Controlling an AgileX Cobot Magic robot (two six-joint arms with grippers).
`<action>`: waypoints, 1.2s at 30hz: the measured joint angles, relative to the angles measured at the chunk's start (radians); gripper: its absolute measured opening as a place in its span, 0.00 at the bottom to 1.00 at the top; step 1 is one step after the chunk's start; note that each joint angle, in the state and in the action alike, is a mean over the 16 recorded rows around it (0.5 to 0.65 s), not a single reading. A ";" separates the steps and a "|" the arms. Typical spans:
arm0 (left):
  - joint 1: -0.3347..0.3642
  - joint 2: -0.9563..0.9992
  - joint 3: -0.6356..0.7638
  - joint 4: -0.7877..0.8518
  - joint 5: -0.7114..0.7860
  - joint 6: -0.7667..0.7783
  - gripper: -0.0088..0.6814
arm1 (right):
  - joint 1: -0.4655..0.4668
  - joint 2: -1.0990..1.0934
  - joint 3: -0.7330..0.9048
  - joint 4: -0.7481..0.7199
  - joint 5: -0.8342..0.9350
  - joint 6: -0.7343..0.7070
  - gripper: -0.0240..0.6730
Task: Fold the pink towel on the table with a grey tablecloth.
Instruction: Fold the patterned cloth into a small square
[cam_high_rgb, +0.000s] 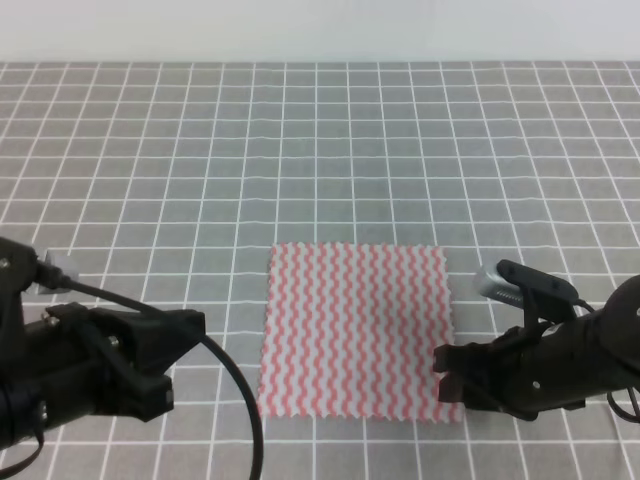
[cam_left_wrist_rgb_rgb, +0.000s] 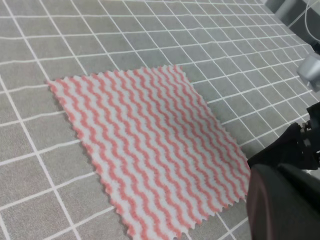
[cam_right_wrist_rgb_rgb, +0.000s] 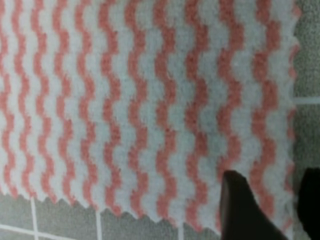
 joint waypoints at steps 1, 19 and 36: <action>0.000 0.000 0.000 0.000 0.000 0.000 0.01 | 0.000 0.002 0.000 0.001 0.002 0.000 0.39; 0.000 0.001 0.000 0.000 -0.001 0.001 0.01 | -0.002 0.018 -0.005 -0.012 0.028 -0.002 0.31; 0.000 0.001 0.000 -0.002 -0.001 0.003 0.01 | -0.002 0.018 -0.007 -0.055 0.064 -0.001 0.19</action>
